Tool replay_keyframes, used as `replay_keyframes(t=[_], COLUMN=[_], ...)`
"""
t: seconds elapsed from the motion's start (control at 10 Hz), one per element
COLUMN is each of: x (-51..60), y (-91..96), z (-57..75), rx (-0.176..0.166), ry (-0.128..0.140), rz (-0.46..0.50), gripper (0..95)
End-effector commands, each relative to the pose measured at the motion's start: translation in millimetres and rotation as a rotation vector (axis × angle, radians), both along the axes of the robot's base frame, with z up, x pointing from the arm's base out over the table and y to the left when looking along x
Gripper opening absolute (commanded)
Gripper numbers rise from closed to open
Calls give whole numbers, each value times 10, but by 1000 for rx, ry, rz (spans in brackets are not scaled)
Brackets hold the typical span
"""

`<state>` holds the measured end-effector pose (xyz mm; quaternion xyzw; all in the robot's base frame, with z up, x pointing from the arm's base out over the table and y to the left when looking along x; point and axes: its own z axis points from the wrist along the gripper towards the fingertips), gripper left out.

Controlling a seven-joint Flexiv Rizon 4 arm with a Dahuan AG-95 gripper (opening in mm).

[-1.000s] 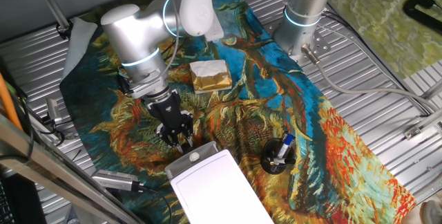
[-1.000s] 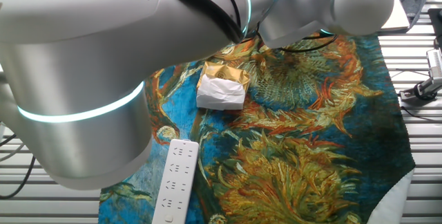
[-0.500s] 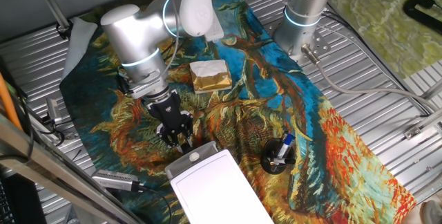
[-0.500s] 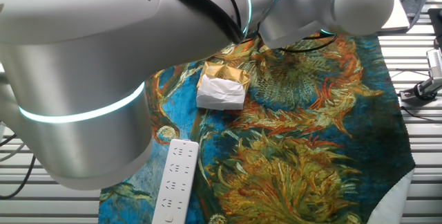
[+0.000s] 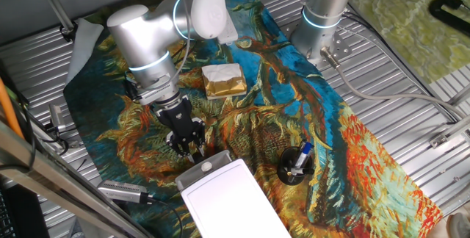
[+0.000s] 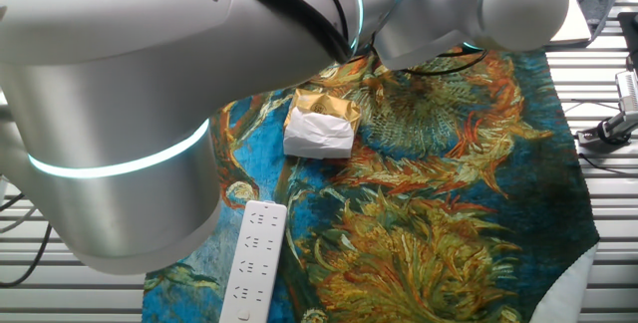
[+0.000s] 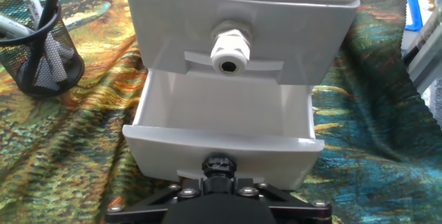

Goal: Grasp the handle and open the drawer

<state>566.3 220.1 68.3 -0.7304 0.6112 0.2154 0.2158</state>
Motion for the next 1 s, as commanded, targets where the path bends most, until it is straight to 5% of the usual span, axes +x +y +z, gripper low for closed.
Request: replay_keyframes(t=[0.1,1.0], x=[1,1], y=[2,2], z=[-4,-4], rx=[-1,-8], ry=[5,11], rz=[-13,-21], gripper=[0,0])
